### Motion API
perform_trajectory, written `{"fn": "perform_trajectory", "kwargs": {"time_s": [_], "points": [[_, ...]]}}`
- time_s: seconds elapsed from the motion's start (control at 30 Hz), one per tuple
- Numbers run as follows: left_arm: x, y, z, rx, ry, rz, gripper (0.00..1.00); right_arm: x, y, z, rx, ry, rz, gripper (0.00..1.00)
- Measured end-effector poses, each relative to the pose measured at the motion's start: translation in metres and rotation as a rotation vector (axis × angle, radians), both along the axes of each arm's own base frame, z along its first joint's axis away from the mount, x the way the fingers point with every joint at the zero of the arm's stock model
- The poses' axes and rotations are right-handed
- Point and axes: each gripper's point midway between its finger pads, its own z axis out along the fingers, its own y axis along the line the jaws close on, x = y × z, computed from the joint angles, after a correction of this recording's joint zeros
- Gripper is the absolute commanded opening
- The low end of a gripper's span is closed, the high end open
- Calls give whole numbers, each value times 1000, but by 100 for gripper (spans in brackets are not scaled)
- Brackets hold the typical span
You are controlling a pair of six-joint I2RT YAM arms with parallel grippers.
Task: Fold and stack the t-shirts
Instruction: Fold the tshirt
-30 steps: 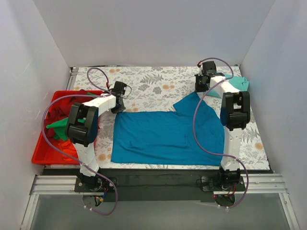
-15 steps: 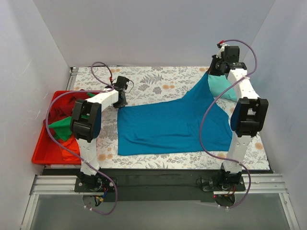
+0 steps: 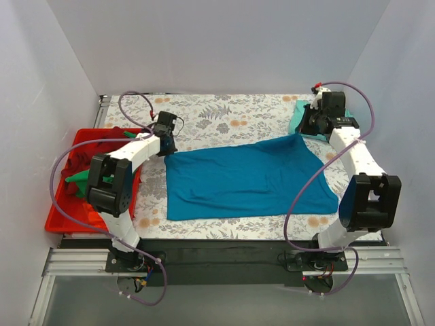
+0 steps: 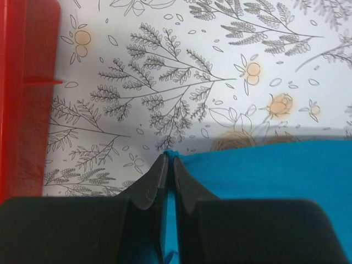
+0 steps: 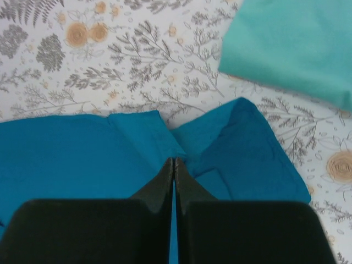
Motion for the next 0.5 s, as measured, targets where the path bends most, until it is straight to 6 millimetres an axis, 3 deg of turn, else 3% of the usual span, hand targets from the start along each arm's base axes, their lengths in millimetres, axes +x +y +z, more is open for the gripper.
{"fn": "perform_trajectory", "kwargs": {"time_s": [0.2,0.4,0.5], "points": [[-24,-8,6,-33,-27,-54,0,-39,-8,-25,-25,58,-35,1],[-53,-23,1,-24,-16,-127,0,-67,-27,-28,-44,53,-95,1],[-62,-21,0,-22,-12,-131,0,-79,-34,-30,-55,48,-120,1]]}}
